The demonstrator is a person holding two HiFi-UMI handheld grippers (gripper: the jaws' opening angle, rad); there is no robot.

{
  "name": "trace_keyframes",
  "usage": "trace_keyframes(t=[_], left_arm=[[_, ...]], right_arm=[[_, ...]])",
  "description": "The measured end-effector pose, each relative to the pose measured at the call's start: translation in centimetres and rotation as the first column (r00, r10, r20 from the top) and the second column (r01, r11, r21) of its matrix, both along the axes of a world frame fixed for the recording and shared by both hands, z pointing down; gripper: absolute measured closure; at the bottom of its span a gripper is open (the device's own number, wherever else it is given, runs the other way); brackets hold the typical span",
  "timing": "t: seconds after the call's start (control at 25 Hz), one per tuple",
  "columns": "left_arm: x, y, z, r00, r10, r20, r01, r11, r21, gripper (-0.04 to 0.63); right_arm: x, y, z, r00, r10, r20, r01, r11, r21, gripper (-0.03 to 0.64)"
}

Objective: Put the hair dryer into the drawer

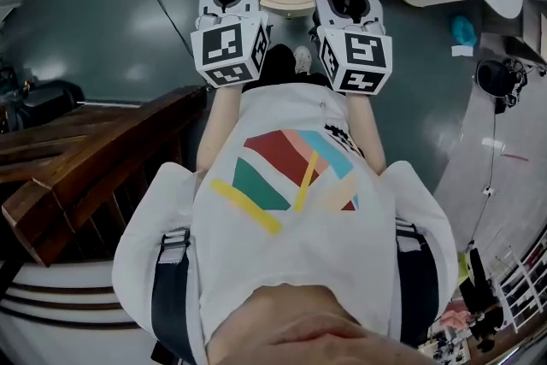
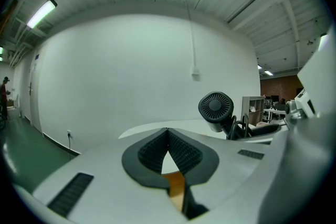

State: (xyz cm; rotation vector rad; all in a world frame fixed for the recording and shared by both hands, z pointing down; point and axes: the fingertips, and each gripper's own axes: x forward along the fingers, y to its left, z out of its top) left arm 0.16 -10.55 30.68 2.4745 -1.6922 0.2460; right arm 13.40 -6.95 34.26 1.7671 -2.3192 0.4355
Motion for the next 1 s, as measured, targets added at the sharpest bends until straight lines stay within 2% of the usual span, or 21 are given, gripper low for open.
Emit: trace_keyframes(t=[0.2, 0.32, 0.72, 1.0], left_arm=[[0.3, -1.2, -1.3, 1.000, 0.022, -0.008, -0.021, 0.999, 0.036, 0.581], [0.4, -3.1, -1.9, 0.999, 0.042, -0.022, -0.041, 0.998, 0.049, 0.581], [0.6, -7.4, -2.8, 0.994, 0.108, -0.007, -0.108, 0.992, 0.064, 0.581], [-0.4, -9.1, -2.0, 0.995, 0.095, -0.028, -0.094, 0.995, 0.040, 0.581]], right_arm=[[-0.5, -0.5, 0.2, 1.000, -0.008, -0.020, 0.008, 1.000, -0.019, 0.419], [-0.5, -1.9, -0.7, 0.999, 0.009, -0.038, -0.009, 1.000, 0.002, 0.419], [-1.5, -5.7, -1.2, 0.997, 0.047, -0.057, -0.048, 0.999, -0.015, 0.419], [-2.1, -6.8, 0.2, 0.996, 0.057, -0.066, -0.062, 0.995, -0.073, 0.419]])
